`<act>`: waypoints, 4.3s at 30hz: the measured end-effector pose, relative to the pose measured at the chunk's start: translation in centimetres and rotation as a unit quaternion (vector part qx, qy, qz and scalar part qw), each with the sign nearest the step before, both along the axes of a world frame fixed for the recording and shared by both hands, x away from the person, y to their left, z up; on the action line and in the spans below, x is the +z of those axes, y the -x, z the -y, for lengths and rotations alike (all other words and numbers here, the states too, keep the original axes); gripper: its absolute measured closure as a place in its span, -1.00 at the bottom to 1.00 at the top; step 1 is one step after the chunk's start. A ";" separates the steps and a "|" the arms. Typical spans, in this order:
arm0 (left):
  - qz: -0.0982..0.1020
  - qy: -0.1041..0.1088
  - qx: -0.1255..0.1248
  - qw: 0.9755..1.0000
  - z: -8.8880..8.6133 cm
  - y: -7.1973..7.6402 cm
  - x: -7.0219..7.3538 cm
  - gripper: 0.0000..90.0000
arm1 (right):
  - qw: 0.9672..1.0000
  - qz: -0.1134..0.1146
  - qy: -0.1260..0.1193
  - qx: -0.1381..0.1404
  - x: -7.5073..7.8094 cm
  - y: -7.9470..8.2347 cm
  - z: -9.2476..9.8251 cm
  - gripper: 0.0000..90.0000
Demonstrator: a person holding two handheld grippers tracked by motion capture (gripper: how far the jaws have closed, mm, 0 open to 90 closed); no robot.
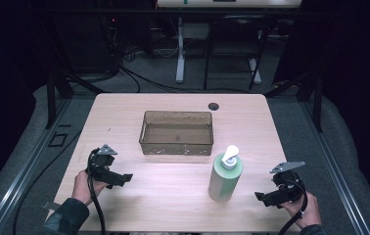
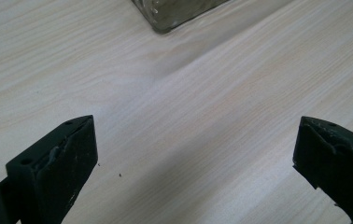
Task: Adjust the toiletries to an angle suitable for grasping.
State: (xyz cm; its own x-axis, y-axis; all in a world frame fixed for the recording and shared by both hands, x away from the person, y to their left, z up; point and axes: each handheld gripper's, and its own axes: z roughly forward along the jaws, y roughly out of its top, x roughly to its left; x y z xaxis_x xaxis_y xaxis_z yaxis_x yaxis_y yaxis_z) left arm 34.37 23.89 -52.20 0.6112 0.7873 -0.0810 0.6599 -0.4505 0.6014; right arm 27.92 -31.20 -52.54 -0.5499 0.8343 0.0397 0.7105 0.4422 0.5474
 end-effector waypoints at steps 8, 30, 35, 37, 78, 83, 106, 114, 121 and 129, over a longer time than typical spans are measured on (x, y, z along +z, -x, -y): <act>-0.002 0.001 0.000 1.000 0.0 0.0 0.1 -1.00 | 1.000 0.007 -0.005 0.015 0.2 0.5 -0.7 -1.00; -0.011 -0.002 -0.004 1.000 0.0 0.0 -0.2 -1.00 | 0.989 0.060 -0.061 0.117 1.4 2.3 -6.4 -1.00; -0.012 -0.005 -0.002 1.000 0.0 0.0 -0.2 -1.00 | 0.986 0.078 -0.068 0.127 1.6 2.3 -7.5 -0.94; -0.013 -0.004 -0.002 1.000 0.0 0.0 -0.2 -1.00 | 0.986 0.083 -0.066 0.129 1.7 2.2 -7.9 -0.92; -0.016 -0.005 0.008 1.000 -0.6 -0.2 -0.2 -1.00 | 0.986 0.127 -0.042 0.100 1.1 -0.4 -12.1 -0.60; -0.016 -0.006 0.009 1.000 -0.7 -0.1 -0.2 -1.00 | 0.986 0.128 -0.044 0.095 1.0 -1.0 -12.8 -0.60; -0.011 -0.005 0.018 1.000 -1.8 0.8 0.0 -1.00 | 0.986 0.119 -0.063 0.098 0.9 -3.4 -17.3 -0.54; -0.016 0.009 0.009 1.000 -1.6 0.7 0.1 -1.00 | 0.985 0.111 -0.069 0.112 0.7 -3.9 -18.4 -0.34; -0.018 0.010 0.020 1.000 -2.0 0.7 0.1 -1.00 | 0.984 0.115 -0.064 0.123 0.5 -4.1 -18.7 -0.15; -0.023 0.013 0.017 1.000 -1.7 0.3 0.1 -1.00 | 0.983 0.117 -0.058 0.133 0.2 -4.5 -19.4 0.19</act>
